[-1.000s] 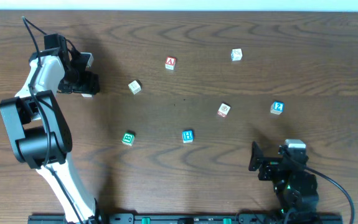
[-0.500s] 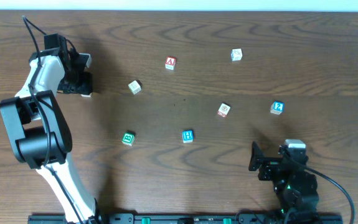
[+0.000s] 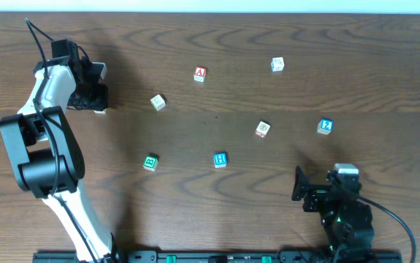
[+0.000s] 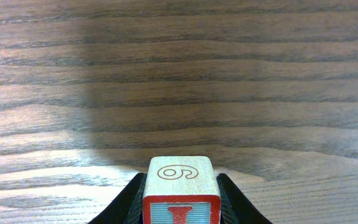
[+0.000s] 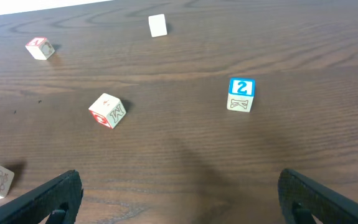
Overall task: Spell out Ai2
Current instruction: 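Lower left gripper and grasp the red I block, then carry the I block right toward the table center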
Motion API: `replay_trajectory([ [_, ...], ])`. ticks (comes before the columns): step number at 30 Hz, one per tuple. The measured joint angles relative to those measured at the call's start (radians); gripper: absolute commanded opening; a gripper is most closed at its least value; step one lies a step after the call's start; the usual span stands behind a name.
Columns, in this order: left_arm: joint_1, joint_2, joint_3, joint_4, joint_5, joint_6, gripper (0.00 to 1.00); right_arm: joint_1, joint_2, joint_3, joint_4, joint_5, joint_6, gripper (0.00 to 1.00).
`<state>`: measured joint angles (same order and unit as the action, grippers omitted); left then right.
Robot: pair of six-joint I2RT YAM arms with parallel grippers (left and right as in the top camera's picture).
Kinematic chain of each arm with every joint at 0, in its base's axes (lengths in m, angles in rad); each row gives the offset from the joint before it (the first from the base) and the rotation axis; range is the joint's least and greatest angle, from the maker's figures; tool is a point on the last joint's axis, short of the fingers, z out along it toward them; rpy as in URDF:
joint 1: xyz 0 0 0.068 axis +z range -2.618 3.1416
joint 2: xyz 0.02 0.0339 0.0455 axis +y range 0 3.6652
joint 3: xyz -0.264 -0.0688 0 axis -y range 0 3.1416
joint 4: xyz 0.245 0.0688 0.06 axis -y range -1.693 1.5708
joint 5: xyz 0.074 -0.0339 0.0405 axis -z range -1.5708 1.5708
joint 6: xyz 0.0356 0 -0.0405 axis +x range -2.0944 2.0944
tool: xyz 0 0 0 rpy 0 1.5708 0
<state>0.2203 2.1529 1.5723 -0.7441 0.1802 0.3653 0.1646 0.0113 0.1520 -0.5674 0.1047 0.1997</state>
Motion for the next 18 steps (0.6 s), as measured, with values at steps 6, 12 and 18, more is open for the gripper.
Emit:
replay_trajectory([
  [6,0.0,0.004,0.035,-0.027,0.023,-0.104,0.06,0.0,0.0,0.0,0.0,0.0,0.0,0.99],
  [12,-0.029,0.006,0.224,-0.087,0.053,-0.23,0.06,0.0,0.0,0.0,0.0,0.0,0.0,0.99],
  [18,-0.188,0.006,0.392,-0.076,0.053,-0.292,0.06,0.0,0.0,0.0,0.0,0.0,0.0,0.99],
])
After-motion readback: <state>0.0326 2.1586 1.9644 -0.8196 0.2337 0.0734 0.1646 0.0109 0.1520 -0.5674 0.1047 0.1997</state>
